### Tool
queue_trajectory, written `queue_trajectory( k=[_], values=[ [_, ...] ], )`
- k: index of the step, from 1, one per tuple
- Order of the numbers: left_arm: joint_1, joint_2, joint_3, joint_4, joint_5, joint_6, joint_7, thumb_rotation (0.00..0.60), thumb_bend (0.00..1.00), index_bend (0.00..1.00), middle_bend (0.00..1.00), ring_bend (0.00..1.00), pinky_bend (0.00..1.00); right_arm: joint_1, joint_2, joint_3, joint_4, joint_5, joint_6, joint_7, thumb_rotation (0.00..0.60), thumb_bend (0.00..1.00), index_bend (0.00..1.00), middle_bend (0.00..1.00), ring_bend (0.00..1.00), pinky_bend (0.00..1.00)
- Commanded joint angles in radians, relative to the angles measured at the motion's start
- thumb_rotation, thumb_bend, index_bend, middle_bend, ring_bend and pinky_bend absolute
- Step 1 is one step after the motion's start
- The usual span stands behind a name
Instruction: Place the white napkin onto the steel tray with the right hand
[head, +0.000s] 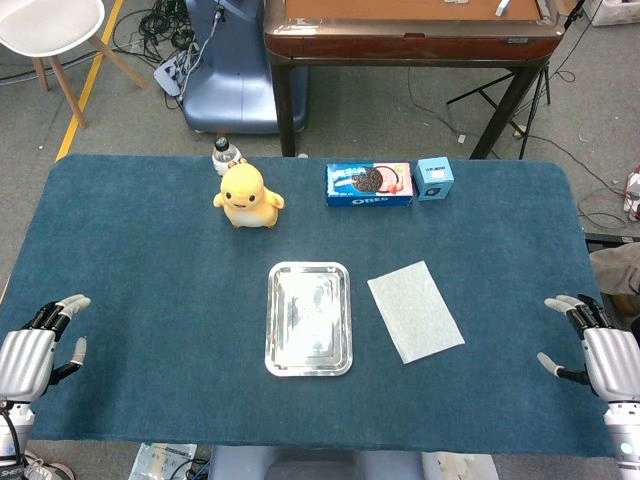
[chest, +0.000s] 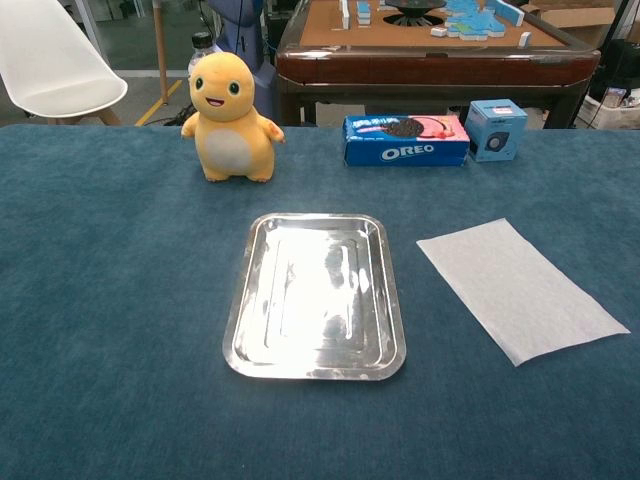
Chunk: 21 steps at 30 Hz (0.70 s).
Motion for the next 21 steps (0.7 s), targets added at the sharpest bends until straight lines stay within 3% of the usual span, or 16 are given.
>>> queue_trajectory(
  k=[1,7,10,13,17,21],
  values=[
    [-0.001,-0.001,0.002,0.002,0.0,-0.003,0.0,0.6,0.48,0.21,0.23,0.2,0.45,-0.001,0.001,-0.003,-0.002,-0.004,0.0,-0.001,0.6,0.16,0.25,0.23,0.13,0.28],
    [0.001,-0.005,0.006,0.005,-0.001,-0.004,0.008,0.6,0.48,0.21,0.24,0.2,0.45,0.0,0.005,0.003,-0.015,-0.008,0.009,0.01,0.6,0.16,0.25,0.23,0.13,0.28],
    [0.003,-0.004,0.006,0.004,-0.008,-0.006,0.009,0.6,0.48,0.21,0.24,0.2,0.45,0.0,-0.011,0.013,-0.005,-0.01,0.028,0.004,0.6,0.16,0.28,0.29,0.19,0.34],
    [0.004,0.0,0.004,-0.001,-0.01,-0.004,0.004,0.6,0.48,0.21,0.25,0.21,0.45,-0.005,-0.032,0.019,0.001,-0.022,0.055,0.0,0.6,0.1,0.32,0.42,0.34,0.5],
    [0.009,0.008,0.008,-0.009,0.004,0.01,-0.003,0.6,0.48,0.21,0.25,0.21,0.45,-0.002,-0.053,0.026,0.002,-0.043,0.08,-0.01,0.6,0.01,0.36,0.7,0.61,0.76],
    [0.017,0.019,0.011,-0.02,0.016,0.028,-0.015,0.6,0.48,0.21,0.25,0.21,0.45,0.02,-0.063,0.018,-0.009,-0.067,0.055,-0.078,0.6,0.0,0.38,0.82,0.72,0.85]
  ],
)
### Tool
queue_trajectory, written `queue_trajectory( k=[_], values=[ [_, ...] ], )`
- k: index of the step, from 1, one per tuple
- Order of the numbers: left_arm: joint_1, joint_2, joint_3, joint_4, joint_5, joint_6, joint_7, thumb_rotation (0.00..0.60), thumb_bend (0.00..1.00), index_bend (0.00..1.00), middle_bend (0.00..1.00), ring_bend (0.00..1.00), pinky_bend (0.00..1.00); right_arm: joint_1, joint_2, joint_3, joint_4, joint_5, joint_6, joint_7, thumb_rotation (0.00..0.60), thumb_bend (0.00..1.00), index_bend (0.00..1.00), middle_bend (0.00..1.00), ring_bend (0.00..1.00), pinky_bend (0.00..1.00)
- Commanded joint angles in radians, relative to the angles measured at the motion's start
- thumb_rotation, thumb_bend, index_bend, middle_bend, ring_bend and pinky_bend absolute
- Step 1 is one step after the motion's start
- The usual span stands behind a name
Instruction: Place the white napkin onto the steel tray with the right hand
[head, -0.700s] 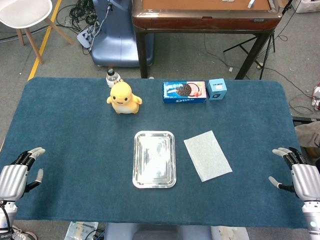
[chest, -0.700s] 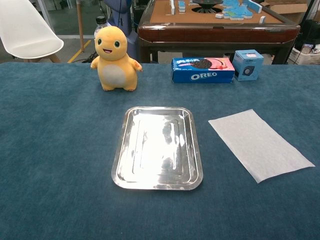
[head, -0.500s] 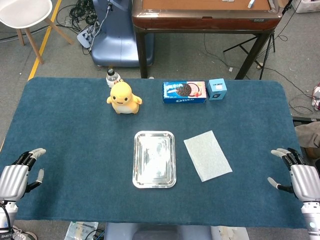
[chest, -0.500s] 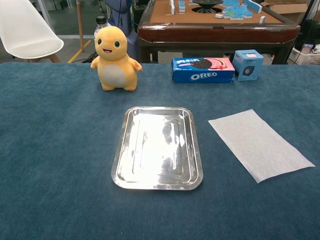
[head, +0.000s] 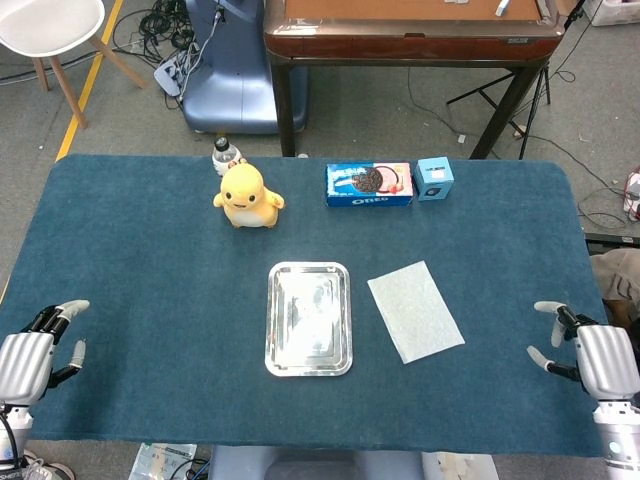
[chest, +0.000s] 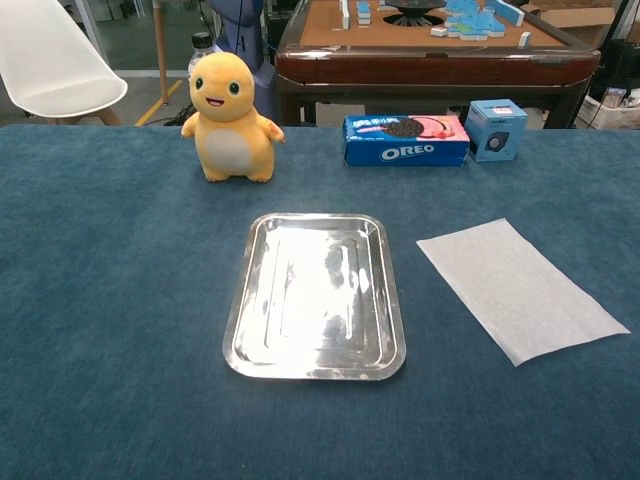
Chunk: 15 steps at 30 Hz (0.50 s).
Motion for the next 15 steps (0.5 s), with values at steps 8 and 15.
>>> queue_trajectory(
  k=[8,15],
  values=[
    [0.019,0.025,-0.002,-0.017,0.007,0.035,-0.028,0.6,0.48,0.21,0.26,0.21,0.45,0.081,-0.044,-0.014,-0.049,-0.032,-0.117,-0.215,0.6,0.0,0.38,0.88,0.78,0.88],
    [0.024,0.036,-0.01,-0.015,-0.011,0.035,-0.049,0.6,0.48,0.21,0.26,0.21,0.45,0.137,-0.087,-0.019,-0.074,-0.015,-0.21,-0.323,0.6,0.0,0.38,1.0,0.91,0.96]
  ],
)
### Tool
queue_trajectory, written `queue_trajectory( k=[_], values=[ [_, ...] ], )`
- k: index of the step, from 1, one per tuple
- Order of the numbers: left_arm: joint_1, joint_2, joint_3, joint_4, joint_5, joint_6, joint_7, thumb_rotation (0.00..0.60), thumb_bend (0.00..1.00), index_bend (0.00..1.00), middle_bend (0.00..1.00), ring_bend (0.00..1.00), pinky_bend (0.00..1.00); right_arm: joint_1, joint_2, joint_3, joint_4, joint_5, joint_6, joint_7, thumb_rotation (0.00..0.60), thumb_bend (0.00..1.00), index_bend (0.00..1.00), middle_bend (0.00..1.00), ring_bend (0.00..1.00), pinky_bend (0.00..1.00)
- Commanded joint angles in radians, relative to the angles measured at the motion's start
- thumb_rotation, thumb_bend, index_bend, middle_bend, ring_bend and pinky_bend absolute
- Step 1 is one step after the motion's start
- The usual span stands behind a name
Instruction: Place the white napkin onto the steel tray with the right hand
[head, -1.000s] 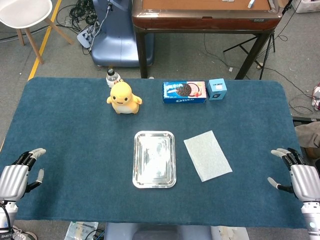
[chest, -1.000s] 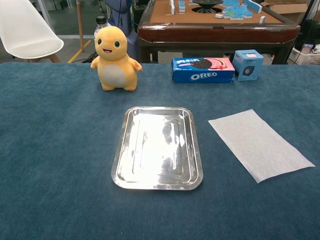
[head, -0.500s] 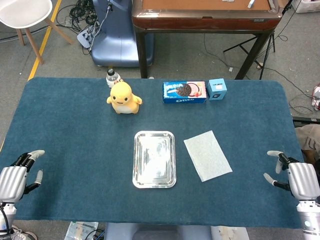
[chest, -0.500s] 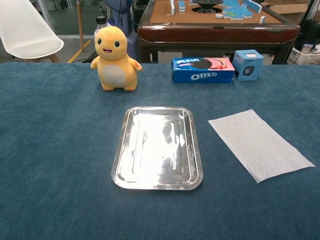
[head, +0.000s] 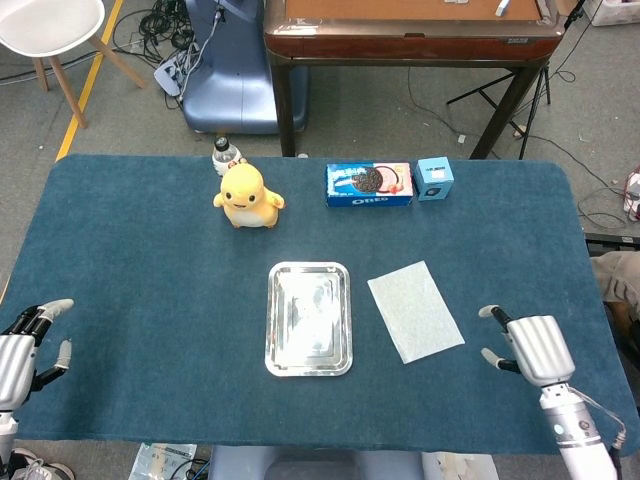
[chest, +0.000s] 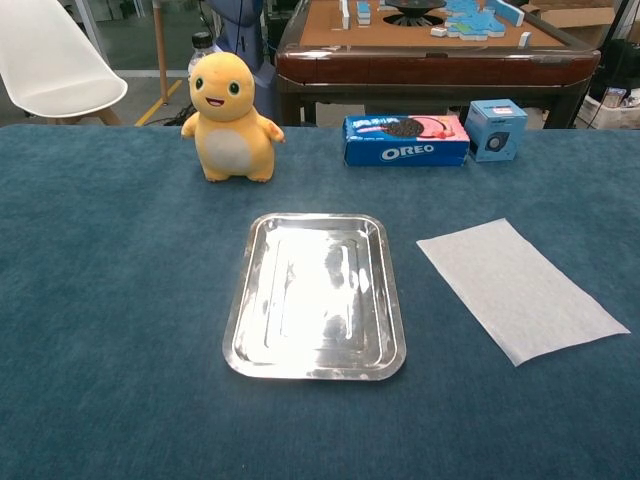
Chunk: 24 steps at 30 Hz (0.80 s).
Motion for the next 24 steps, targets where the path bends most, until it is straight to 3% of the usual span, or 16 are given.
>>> queue_trajectory(
  k=[1,8,12,24],
  values=[
    [0.001,0.002,-0.002,0.002,-0.004,-0.002,-0.004,0.6,0.48,0.21,0.27,0.21,0.45,0.032,-0.029,-0.005,-0.015,0.009,-0.045,-0.049,0.6,0.0,0.38,1.0,0.92,0.97],
    [0.005,0.008,-0.007,0.002,-0.018,-0.004,-0.014,0.6,0.48,0.21,0.27,0.22,0.45,0.072,-0.076,-0.013,-0.02,0.02,-0.102,-0.116,0.6,0.0,0.38,1.0,1.0,1.0],
    [0.01,0.013,-0.015,-0.004,-0.032,0.003,-0.006,0.6,0.48,0.21,0.27,0.22,0.38,0.085,-0.1,-0.024,-0.011,0.016,-0.12,-0.14,0.6,0.0,0.38,1.0,1.0,1.0],
    [0.01,0.016,-0.021,-0.003,-0.05,-0.011,-0.007,0.6,0.48,0.21,0.28,0.22,0.36,0.106,-0.163,-0.053,0.052,0.015,-0.149,-0.17,0.6,0.0,0.38,1.0,1.0,1.0]
  ],
)
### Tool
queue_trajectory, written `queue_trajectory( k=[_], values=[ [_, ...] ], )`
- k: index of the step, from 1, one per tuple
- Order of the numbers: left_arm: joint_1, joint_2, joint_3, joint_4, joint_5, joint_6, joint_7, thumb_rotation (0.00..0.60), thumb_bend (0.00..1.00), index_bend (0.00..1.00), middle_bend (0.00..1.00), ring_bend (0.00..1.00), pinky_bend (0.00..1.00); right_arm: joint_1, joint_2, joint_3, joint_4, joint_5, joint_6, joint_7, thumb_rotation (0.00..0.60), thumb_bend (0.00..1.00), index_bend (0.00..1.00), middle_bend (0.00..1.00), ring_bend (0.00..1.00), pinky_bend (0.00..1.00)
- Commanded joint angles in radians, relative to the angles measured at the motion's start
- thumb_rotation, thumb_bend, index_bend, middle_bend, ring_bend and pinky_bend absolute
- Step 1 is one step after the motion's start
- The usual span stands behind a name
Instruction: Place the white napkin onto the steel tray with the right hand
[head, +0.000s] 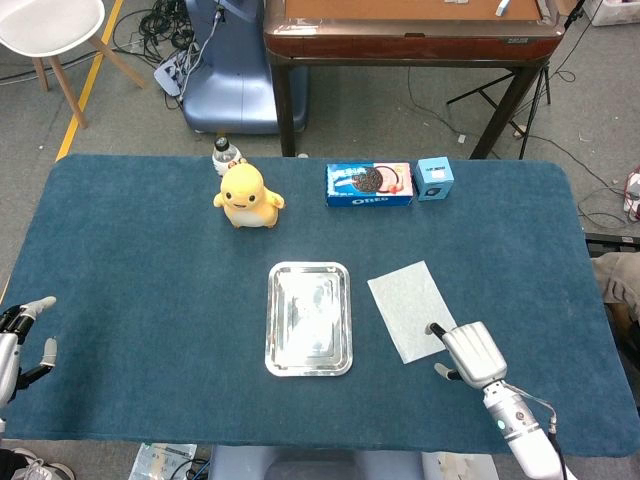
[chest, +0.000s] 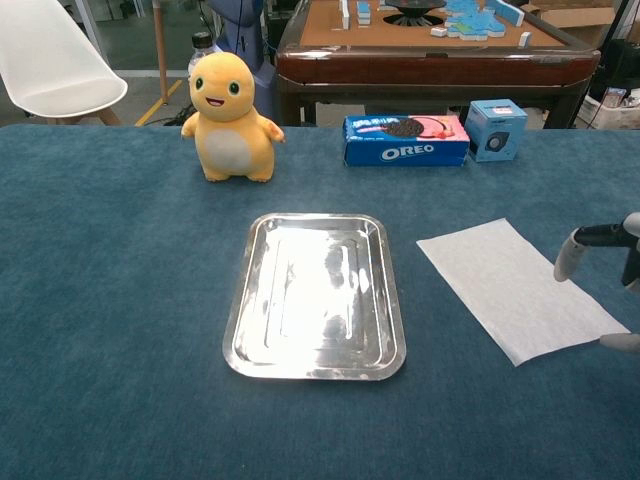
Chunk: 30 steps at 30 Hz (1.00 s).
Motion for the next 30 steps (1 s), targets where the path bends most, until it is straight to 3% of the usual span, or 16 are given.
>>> queue_trajectory(
  k=[1,30],
  values=[
    [-0.001,-0.001,-0.002,0.002,-0.005,-0.004,0.001,0.6,0.48,0.21,0.28,0.22,0.36,0.005,-0.015,-0.007,0.016,0.0,-0.007,-0.004,0.6,0.0,0.38,1.0,1.0,1.0],
    [0.001,0.011,-0.015,0.004,-0.042,-0.029,-0.016,0.6,0.48,0.21,0.28,0.22,0.36,0.07,-0.142,-0.014,0.164,0.021,-0.074,-0.044,0.6,0.0,0.38,1.0,1.0,1.0]
  ],
)
